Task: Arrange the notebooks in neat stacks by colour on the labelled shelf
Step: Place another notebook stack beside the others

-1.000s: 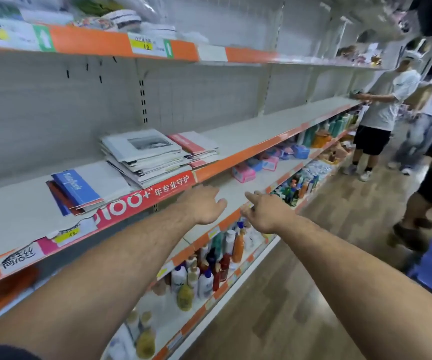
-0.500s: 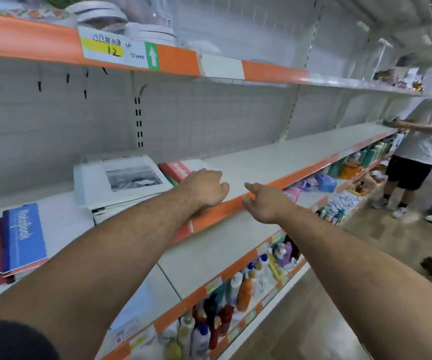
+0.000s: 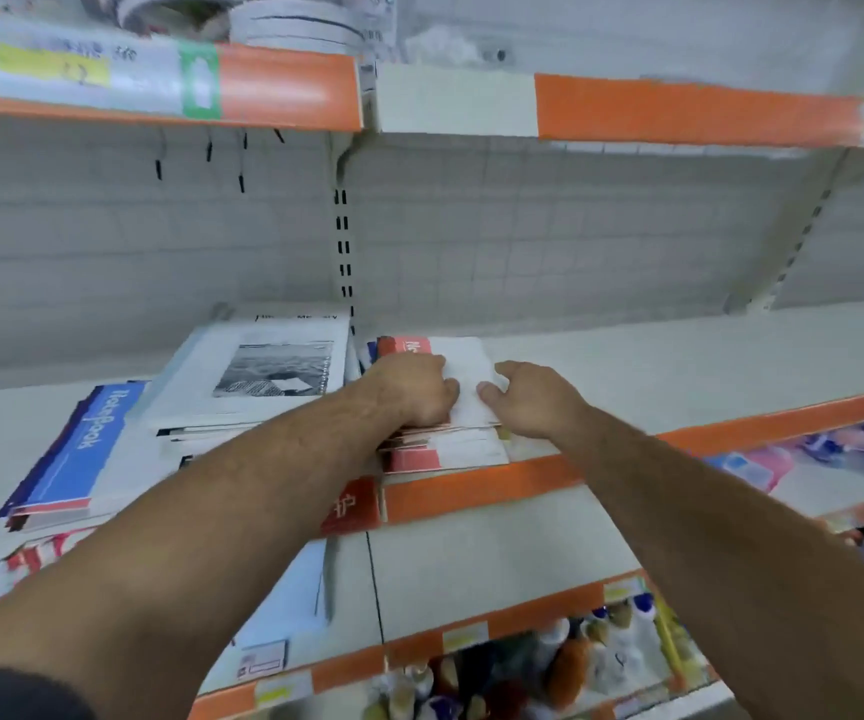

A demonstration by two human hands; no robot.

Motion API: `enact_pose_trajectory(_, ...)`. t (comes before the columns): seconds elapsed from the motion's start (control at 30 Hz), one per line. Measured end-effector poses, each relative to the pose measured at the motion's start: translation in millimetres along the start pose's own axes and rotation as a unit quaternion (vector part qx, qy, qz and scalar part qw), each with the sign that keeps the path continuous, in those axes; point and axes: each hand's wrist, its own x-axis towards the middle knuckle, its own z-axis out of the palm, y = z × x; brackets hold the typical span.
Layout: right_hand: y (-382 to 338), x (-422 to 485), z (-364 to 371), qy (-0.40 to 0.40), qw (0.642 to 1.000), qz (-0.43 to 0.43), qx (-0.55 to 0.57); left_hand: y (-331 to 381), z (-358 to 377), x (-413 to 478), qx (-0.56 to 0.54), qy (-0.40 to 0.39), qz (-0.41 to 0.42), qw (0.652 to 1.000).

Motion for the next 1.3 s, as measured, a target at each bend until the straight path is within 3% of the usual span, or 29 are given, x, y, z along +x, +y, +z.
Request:
enact_pose_trajectory(0.2,13,31,0,-0.021,0.998,-0.006,0.059,10,5,-14,-0.035,0.016,-0.115,0.993)
enact_pose_trajectory(0.33,16,37,2,-0.064,0.982,0.017,0.174,16,5,-27,-0.059,0.039,-0.167,0.983)
enact_pose_trajectory(0.43,18,39,0,-0.057,0.969,0.031,0.239,24,1,-33,-0.064,0.037,-0.178,0.981)
enact_pose_trajectory(0.6,23,43,-5,-0.012,0.978,0.053,0.203,30,-1,-34,-0.061,0.026,-0.187,0.980)
enact_pose_trajectory(0.8,32,46,-14,0.029,0.964,0.089,0.249,36,-5,-35,-0.062,0.025,-0.195,0.978)
enact_pose_trajectory(1.3,51,39,-6,-0.082,0.869,0.128,0.471,31,-8,-24,-0.042,-0.029,-0.163,0.985)
